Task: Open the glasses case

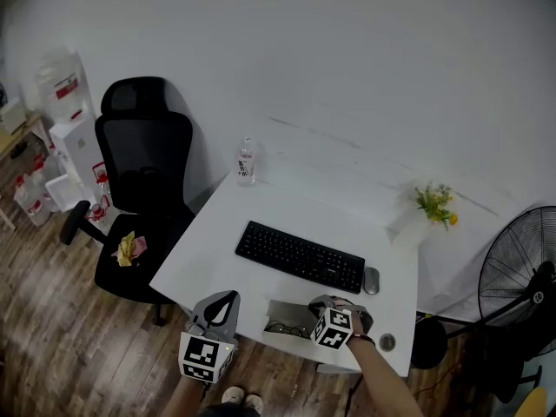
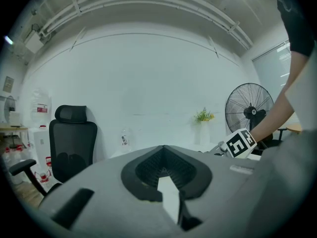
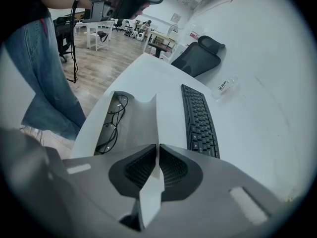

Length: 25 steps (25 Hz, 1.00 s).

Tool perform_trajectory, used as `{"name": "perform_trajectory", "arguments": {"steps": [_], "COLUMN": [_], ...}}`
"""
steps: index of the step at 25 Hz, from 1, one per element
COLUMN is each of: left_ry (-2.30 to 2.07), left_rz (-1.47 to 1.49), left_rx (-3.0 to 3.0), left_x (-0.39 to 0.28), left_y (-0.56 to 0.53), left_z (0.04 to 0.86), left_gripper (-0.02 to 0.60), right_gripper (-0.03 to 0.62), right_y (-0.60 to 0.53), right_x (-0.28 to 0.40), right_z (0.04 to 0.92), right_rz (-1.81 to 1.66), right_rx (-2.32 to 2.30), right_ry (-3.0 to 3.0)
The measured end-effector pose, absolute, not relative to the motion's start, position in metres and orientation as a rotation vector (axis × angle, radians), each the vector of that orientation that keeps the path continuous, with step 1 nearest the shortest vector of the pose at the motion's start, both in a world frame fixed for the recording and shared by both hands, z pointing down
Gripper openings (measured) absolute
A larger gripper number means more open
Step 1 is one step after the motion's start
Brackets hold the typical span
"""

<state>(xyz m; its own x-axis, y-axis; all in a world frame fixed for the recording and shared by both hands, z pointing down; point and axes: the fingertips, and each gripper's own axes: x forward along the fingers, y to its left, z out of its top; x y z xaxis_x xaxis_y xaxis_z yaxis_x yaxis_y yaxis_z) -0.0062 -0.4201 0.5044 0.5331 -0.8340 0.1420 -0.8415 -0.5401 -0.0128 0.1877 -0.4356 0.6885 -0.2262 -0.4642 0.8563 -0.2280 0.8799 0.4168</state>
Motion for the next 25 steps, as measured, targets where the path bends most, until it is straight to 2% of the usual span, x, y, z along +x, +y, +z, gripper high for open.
{"name": "perform_trajectory", "arguments": {"steps": [14,16,25], "left_ry": [-1.467,-1.446,-1.35], "left_rz": [0.191,0.184,0.142], "left_rx": [2.713,2.724,2.79], "left_x": [0.002,0.008,0.043], "left_y": [-0.418,-0.418,-0.415], "left_z": [0.501,0.5,0.49], "left_gripper": [0.008,0.008,0.008], "right_gripper": [0.057,0.04,0.012], "right_y": [-0.426,-0.423,-0.406], "right_x": [0.187,0.188,0.199], "right_z": [0.673,0.661,0.563], "right_rz": [-0.24,-0.244,-0.063], "right_rx": [0.557,0.596,1.143], "right_ry": [-1.86,-1.888,-2.233]}}
